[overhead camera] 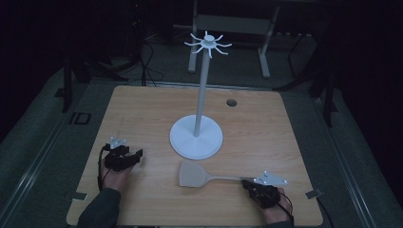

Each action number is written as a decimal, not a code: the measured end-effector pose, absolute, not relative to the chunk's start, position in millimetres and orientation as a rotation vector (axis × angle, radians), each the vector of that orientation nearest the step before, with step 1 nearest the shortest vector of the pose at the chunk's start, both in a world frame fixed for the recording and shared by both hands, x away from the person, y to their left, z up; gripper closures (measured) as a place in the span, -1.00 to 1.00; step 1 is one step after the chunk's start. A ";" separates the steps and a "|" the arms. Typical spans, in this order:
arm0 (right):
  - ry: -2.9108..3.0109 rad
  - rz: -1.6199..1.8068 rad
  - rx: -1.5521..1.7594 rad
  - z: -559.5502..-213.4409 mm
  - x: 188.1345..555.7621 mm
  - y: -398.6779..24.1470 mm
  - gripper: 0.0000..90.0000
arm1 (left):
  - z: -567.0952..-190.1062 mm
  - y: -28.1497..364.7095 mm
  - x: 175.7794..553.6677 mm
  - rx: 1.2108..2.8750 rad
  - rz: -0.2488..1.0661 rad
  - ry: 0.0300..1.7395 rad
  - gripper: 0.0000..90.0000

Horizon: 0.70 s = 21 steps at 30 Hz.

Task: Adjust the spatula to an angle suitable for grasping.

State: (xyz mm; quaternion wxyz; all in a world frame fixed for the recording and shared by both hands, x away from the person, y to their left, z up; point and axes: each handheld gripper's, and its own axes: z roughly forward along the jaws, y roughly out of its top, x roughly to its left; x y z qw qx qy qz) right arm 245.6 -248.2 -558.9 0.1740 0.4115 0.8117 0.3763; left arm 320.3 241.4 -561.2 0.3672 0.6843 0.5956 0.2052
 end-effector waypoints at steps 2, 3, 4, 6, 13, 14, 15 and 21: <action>2.283 1.042 1.161 -558.8 251.2 -247.1 1.00 | -561.4 240.7 320.5 1.764 0.527 1.530 -0.14; 2.277 1.035 1.169 -559.3 254.7 -246.3 1.00 | -561.3 240.2 320.4 1.764 0.528 1.528 -0.14; 2.272 1.037 1.168 -559.8 258.2 -246.4 1.00 | -561.2 240.0 320.2 1.763 0.529 1.527 -0.14; 2.259 1.038 1.168 -559.2 264.3 -245.8 1.00 | -561.5 240.6 320.3 1.763 0.528 1.530 -0.14; 2.245 0.998 1.168 -558.7 289.3 -238.3 1.00 | -562.0 240.4 320.7 1.766 0.528 1.531 -0.14; 2.247 0.987 1.167 -558.9 293.8 -236.5 1.00 | -562.2 240.5 320.8 1.764 0.528 1.532 -0.14; 2.242 0.990 1.172 -559.1 299.2 -234.2 1.00 | -562.2 240.6 320.8 1.765 0.528 1.532 -0.14; 2.242 0.979 1.205 -557.6 326.5 -219.9 0.99 | -562.0 241.0 320.7 1.763 0.526 1.531 -0.14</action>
